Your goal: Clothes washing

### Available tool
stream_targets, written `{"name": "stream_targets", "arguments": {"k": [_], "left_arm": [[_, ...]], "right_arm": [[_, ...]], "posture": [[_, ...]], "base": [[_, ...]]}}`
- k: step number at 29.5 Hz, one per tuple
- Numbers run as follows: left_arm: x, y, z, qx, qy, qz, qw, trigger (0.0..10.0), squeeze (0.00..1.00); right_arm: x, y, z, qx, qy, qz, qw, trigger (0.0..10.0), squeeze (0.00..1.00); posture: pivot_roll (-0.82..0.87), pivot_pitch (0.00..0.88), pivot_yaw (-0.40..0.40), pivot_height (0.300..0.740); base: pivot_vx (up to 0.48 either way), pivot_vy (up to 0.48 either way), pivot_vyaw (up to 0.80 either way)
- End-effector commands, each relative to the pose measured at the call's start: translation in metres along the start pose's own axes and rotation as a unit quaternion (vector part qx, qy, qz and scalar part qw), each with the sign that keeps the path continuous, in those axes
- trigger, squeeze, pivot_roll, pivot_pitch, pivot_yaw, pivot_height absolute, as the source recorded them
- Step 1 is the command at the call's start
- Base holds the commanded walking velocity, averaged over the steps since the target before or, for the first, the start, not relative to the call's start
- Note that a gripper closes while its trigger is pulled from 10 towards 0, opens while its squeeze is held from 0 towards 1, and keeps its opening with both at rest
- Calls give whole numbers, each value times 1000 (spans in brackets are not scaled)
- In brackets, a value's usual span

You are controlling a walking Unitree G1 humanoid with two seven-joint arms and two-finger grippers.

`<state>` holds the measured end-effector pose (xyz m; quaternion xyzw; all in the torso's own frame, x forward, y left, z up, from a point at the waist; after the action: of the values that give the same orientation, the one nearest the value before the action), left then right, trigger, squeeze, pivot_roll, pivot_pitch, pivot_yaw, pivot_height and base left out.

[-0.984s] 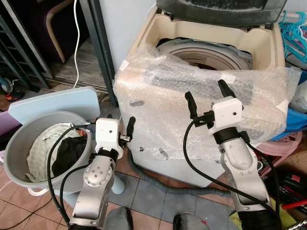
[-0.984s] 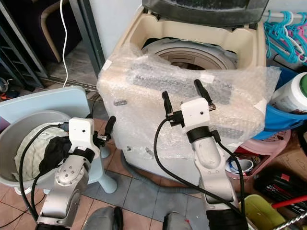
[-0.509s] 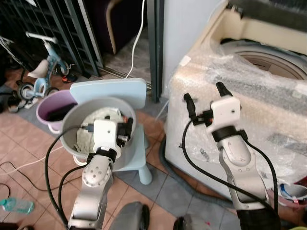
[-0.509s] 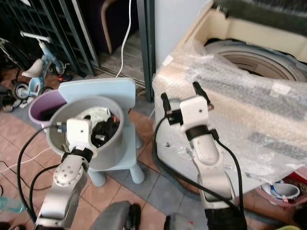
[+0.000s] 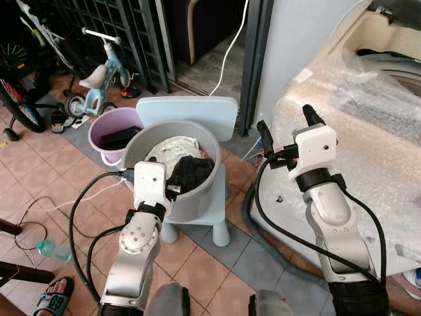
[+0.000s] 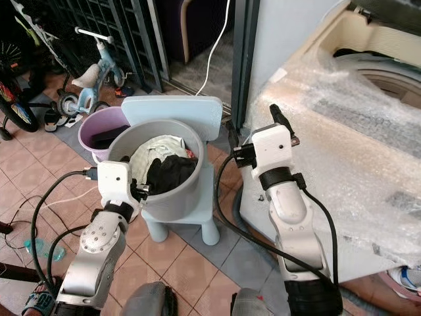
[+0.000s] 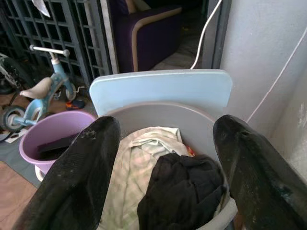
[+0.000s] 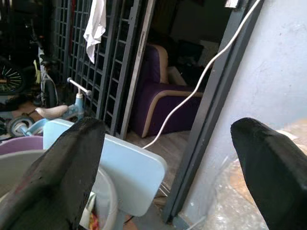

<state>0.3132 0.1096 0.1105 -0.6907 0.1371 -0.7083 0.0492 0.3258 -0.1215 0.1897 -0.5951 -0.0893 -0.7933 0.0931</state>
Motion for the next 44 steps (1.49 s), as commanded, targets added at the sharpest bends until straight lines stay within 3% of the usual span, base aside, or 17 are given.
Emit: {"name": "stream_targets", "arguments": {"k": [1,7,13,17,27,37,44], "left_arm": [[-8,-6,-2,14,-16,4,1000,10000,0],[1,-7,-1,8,13,13,1000,10000,0],[3,-10,-3,2,22,6,1000,10000,0],[-5,-13,-8,6,12,0,1000,10000,0],[-14,-17,-12,12,-1,-8,1000,10000,0],[-15,-14,-14,6,-5,-10,1000,10000,0],[-16,-15,-16,5,-8,-7,1000,10000,0]], "right_arm": [[0,-6,0,11,-1,6,1000,10000,0],[-3,-4,-1,12,-9,11,1000,10000,0],[-32,-22,-12,59,-79,33,995,10000,0],[-45,-23,-23,62,-102,35,992,10000,0],[-58,-10,-37,30,-125,51,990,10000,0],[-63,-12,-42,35,-135,49,989,10000,0],[-69,-17,-44,47,-148,51,987,10000,0]], "posture": [[-31,120,36,740],[-34,121,35,740],[-31,126,32,740],[-30,131,30,740],[-32,137,29,740],[-29,147,31,740],[-25,151,31,740]], "base": [[0,480,0],[0,212,0],[41,0,0],[273,0,0],[306,0,0],[369,0,46],[405,0,765]]}}
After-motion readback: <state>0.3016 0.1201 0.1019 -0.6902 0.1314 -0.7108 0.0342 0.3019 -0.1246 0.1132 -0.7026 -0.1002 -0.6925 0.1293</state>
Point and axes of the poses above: a point about 5 cm out from each wrist's last joint towards the gripper, its own z axis pointing out of the wrist towards the gripper, its own x axis along the axis of the wrist's last joint, y = z × x, the point moved 5 cm from there along z, pointing out of the wrist towards the gripper, and after that the axes turned 14 degrees about z, right-handed, at the moved point
